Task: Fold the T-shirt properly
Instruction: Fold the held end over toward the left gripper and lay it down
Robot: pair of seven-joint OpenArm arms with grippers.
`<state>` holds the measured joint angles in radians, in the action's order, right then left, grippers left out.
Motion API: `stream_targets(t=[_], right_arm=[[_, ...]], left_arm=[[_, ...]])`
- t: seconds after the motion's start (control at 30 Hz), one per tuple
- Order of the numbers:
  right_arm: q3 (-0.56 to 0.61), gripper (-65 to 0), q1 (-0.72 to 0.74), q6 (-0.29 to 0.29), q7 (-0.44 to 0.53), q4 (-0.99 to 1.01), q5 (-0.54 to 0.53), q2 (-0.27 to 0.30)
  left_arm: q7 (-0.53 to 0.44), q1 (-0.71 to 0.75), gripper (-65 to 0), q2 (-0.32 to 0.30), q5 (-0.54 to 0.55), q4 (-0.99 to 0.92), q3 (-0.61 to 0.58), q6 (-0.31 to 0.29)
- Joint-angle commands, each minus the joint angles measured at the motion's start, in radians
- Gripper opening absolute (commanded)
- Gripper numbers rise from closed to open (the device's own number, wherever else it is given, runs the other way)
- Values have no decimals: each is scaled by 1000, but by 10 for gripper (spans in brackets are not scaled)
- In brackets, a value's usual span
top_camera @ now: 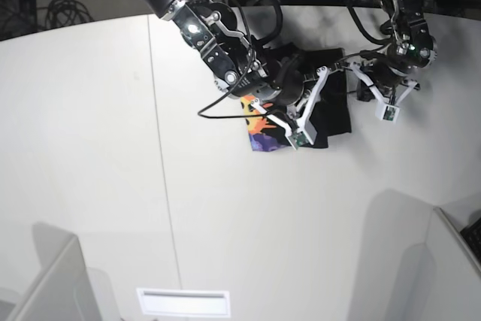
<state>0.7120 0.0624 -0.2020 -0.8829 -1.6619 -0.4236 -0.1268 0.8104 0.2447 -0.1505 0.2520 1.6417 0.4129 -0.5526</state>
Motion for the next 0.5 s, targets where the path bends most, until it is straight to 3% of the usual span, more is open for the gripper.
stream_targets(t=[0.0, 0.2, 0.47], right_arm=[[4, -650, 26, 6, 34, -11, -13, -15], [4, -650, 43, 5, 97, 64, -13, -18], [4, -650, 40, 5, 100, 85, -13, -18]], left_arm=[[-10, 8, -650, -10, 10, 41, 13, -5], [-9, 72, -650, -10, 16, 145, 91, -7], [-9, 178, -650, -10, 17, 203, 157, -7]])
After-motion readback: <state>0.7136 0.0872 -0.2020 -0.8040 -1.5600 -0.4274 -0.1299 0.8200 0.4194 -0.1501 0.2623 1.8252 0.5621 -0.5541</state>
